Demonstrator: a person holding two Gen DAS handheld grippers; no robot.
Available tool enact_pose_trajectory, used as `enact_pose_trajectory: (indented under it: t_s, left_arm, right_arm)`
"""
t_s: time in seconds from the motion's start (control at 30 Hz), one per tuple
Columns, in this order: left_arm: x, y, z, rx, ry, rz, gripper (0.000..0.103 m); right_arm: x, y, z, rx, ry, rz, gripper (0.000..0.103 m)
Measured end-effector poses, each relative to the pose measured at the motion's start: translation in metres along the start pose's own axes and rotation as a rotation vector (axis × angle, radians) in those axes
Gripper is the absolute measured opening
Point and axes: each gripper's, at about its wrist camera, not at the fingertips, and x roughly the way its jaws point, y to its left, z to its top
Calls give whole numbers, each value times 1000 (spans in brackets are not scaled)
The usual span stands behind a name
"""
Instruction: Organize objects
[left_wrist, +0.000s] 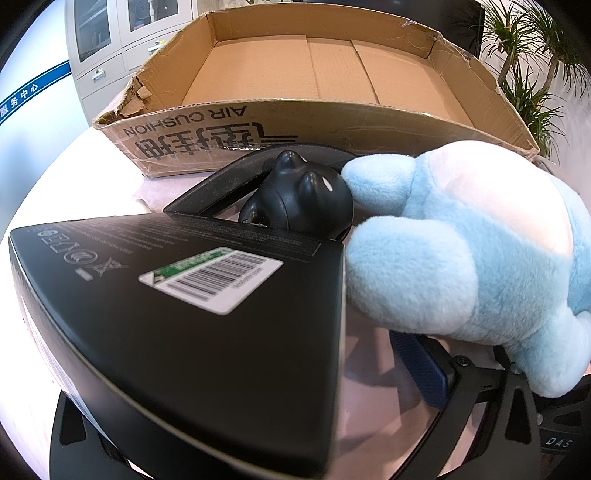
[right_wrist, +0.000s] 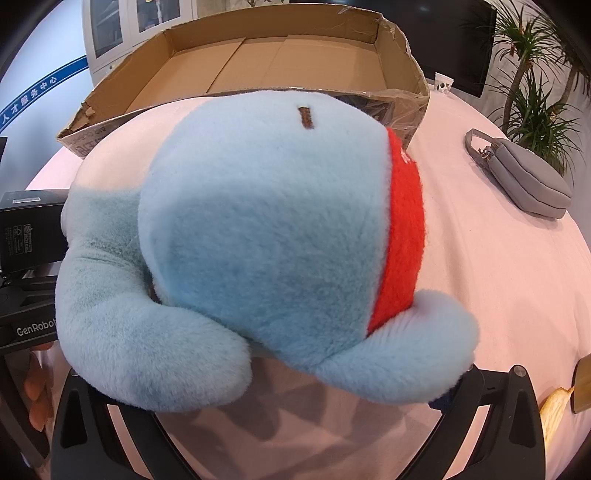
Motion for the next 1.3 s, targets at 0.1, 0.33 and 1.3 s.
enact_pose_trajectory:
  t_s: [0.1,0.33,1.3]
  left_arm:
    - [0,0,0,0,0,0,102]
    - [0,0,0,0,0,1,102]
    - [0,0,0,-2,0,2,102]
  right_arm:
    - [0,0,0,0,0,0,103]
    - [0,0,-1,0,-1,1,103]
    - [-4,0,-2,6,-8,2,103]
